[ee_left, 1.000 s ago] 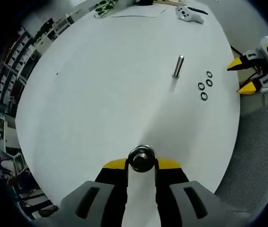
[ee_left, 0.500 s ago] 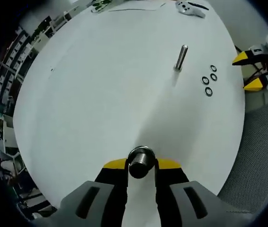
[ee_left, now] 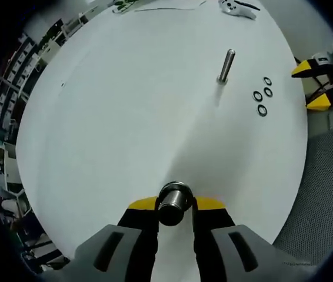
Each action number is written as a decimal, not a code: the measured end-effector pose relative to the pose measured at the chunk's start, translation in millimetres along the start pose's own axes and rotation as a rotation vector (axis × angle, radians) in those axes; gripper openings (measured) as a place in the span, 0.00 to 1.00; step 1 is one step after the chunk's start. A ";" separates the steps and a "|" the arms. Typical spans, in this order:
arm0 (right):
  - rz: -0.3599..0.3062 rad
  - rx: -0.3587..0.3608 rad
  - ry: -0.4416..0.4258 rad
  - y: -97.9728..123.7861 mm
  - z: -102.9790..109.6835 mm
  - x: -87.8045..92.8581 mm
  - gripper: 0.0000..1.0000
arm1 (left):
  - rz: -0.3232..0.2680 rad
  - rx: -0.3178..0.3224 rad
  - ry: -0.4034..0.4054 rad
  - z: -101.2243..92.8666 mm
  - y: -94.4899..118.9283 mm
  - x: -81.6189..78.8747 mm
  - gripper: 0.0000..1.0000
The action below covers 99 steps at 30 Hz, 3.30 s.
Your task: Place the washer onto the threaded stud by aligning its center hole with the stud, sliding it down to the base, and recovering from edge contact or off-axis alignment until the washer reaches the visible bottom stop.
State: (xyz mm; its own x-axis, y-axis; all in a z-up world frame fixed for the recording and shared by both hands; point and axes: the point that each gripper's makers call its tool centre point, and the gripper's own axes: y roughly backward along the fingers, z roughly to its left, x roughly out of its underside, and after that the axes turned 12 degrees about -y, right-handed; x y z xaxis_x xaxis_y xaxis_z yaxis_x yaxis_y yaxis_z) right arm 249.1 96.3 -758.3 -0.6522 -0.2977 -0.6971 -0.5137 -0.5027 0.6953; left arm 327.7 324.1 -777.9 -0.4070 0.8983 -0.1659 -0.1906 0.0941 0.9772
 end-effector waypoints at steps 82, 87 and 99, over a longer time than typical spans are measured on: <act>0.054 -0.033 0.050 -2.5 8.6 9.7 0.36 | -0.513 -0.311 0.688 -83.9 68.8 85.3 0.33; 0.065 -0.029 0.054 -3.3 7.9 11.6 0.36 | -0.525 -0.322 0.700 -87.1 66.2 85.3 0.32; 0.076 -0.032 0.068 -3.9 9.2 13.4 0.36 | -0.530 -0.337 0.666 -88.9 63.1 82.7 0.32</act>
State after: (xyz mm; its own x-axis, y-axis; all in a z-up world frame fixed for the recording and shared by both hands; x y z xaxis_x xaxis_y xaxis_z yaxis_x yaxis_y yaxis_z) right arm 237.3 101.7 -768.7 -0.6487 -0.3902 -0.6534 -0.4455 -0.5014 0.7417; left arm 202.6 366.2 -741.8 -0.6031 0.3306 -0.7260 -0.7074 0.1990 0.6782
